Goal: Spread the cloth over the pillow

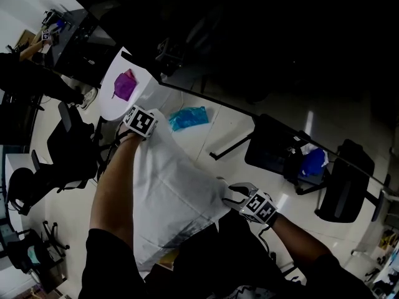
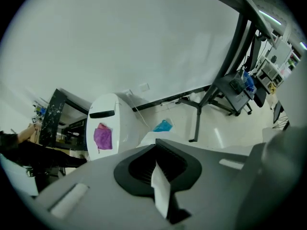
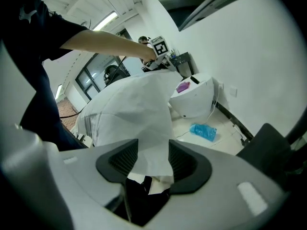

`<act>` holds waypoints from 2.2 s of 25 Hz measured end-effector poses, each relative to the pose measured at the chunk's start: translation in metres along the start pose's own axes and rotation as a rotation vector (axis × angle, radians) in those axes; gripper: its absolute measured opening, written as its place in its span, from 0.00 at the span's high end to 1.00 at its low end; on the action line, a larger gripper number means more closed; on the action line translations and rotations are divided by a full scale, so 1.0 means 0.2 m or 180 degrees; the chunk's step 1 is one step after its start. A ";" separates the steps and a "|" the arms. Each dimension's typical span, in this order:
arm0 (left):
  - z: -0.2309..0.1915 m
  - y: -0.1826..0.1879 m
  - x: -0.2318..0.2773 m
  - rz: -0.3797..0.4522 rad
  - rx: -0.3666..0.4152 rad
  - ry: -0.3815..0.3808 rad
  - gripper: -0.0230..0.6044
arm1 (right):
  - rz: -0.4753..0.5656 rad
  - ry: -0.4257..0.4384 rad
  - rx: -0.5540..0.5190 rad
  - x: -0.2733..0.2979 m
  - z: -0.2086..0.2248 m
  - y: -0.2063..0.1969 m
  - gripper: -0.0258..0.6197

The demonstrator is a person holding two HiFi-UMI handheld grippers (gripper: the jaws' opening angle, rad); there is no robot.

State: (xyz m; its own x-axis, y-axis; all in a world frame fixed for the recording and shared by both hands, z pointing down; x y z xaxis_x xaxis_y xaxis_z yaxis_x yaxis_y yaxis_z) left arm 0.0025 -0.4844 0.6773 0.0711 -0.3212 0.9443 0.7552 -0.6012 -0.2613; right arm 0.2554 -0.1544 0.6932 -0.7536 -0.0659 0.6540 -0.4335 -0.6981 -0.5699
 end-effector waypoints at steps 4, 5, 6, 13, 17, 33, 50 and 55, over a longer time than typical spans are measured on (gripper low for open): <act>-0.03 0.00 -0.01 0.0053 0.0027 0.0251 0.98 | -0.0085 0.0008 0.0031 0.02 -0.02 -0.03 0.68; -0.03 0.00 -0.01 0.0063 0.0024 0.0281 0.98 | -0.0073 -0.0038 0.0007 0.01 -0.02 -0.03 0.76; -0.03 0.00 -0.01 0.0079 0.0024 0.0306 0.98 | -0.0063 -0.0080 -0.0011 0.00 -0.02 -0.03 0.88; 0.00 -0.02 0.04 0.0040 0.0070 0.0289 0.98 | -0.0157 -0.0160 -0.0002 -0.01 0.00 -0.12 0.95; 0.07 -0.02 0.05 0.0012 0.0157 0.0179 0.97 | -0.0050 -0.0224 0.0017 -0.03 0.03 -0.09 0.95; 0.08 0.08 -0.28 0.0312 0.0449 0.0248 0.68 | 0.0556 -0.0460 -0.0208 -0.17 0.01 0.35 0.95; 0.15 -0.36 -1.10 0.0881 0.0156 0.0453 0.68 | 0.0794 -0.0381 -0.0853 -0.14 -0.31 0.84 0.95; 0.22 -0.63 -1.33 0.0982 -0.0060 0.0579 0.68 | 0.0820 -0.0257 -0.1058 -0.08 -0.47 0.98 0.95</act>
State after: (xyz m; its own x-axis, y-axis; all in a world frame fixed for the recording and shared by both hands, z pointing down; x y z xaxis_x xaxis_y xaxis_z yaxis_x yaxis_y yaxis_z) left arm -0.0834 -0.2909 0.4683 0.1753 -0.6137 0.7699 0.7040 -0.4685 -0.5337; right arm 0.1354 -0.2238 0.5239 -0.8227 -0.2729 0.4988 -0.3819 -0.3846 -0.8404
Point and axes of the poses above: the fingertips, and each gripper's own axes: x forward along the fingers, z to its right, y out of its top, the point moved 1 cm from there along -x, backward along the fingers, and after that the axes turned 3 degrees about x, right-handed, at the moved point
